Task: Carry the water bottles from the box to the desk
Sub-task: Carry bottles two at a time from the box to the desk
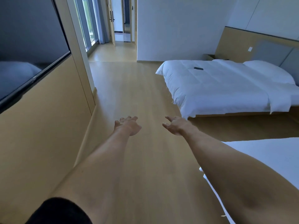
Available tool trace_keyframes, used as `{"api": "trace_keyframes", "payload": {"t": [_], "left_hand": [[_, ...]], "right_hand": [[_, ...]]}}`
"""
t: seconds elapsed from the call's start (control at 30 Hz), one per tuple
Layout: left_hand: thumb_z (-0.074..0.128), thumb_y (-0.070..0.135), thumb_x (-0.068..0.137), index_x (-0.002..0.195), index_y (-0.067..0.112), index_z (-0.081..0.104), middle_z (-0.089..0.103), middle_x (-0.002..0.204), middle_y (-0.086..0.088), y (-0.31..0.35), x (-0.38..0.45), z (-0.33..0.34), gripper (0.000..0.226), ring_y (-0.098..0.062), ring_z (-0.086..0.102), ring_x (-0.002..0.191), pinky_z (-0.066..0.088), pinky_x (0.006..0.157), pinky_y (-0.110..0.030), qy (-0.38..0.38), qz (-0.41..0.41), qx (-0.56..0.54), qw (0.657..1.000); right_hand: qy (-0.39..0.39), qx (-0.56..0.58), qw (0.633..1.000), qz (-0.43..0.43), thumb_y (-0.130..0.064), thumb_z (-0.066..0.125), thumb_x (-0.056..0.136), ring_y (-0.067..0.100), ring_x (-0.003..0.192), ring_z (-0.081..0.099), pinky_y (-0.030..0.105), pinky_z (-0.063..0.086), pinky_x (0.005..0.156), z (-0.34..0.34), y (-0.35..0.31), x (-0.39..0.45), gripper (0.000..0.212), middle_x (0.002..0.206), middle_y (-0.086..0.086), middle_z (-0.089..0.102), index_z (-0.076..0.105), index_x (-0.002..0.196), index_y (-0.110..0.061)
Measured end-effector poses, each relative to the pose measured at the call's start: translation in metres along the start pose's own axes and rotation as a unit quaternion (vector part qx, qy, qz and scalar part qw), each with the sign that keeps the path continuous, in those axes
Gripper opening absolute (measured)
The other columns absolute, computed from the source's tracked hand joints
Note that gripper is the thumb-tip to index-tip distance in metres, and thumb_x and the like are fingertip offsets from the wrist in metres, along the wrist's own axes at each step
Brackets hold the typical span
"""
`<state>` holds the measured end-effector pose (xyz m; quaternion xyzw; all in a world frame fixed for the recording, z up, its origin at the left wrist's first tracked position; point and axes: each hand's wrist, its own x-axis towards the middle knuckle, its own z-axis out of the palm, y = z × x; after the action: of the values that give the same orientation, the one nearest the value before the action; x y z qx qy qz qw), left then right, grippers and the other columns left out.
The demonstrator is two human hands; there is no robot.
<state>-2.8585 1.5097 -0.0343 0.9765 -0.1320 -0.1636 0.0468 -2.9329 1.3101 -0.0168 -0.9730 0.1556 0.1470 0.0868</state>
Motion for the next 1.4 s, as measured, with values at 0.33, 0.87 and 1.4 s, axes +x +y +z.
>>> {"api": "trace_keyframes", "payload": {"t": [0.33,0.87,1.4], "left_hand": [[0.043,0.053,0.1,0.157,0.031,0.028,0.032,0.161,-0.003,-0.002,0.173,-0.054,0.063,-0.032,0.036,0.144,0.03,0.115,-0.045,0.012,0.047,0.006,0.999],[0.04,0.054,0.101,0.156,0.031,0.03,0.034,0.161,-0.002,0.036,0.517,-0.165,0.061,-0.03,0.033,0.146,0.023,0.117,-0.045,0.052,0.011,-0.013,0.998],[0.04,0.052,0.102,0.156,0.031,0.031,0.036,0.159,-0.002,0.016,0.828,-0.246,0.059,-0.029,0.032,0.145,0.023,0.117,-0.045,0.041,-0.001,-0.033,0.999]], "right_hand": [[0.007,0.01,1.0,0.013,-0.057,0.031,0.101,0.024,0.146,0.03,0.045,0.028,0.114,-0.049,-0.028,0.162,0.059,0.161,0.002,0.028,0.021,0.156,-0.036],[-0.002,0.009,1.0,-0.008,-0.059,0.031,0.101,0.026,0.145,0.032,0.045,0.03,0.113,-0.158,-0.012,0.521,0.06,0.16,0.004,0.03,0.023,0.156,-0.035],[0.004,-0.019,1.0,-0.009,-0.06,0.03,0.101,0.028,0.143,0.034,0.047,0.031,0.113,-0.248,-0.053,0.838,0.06,0.159,0.004,0.031,0.022,0.155,-0.035]]}}
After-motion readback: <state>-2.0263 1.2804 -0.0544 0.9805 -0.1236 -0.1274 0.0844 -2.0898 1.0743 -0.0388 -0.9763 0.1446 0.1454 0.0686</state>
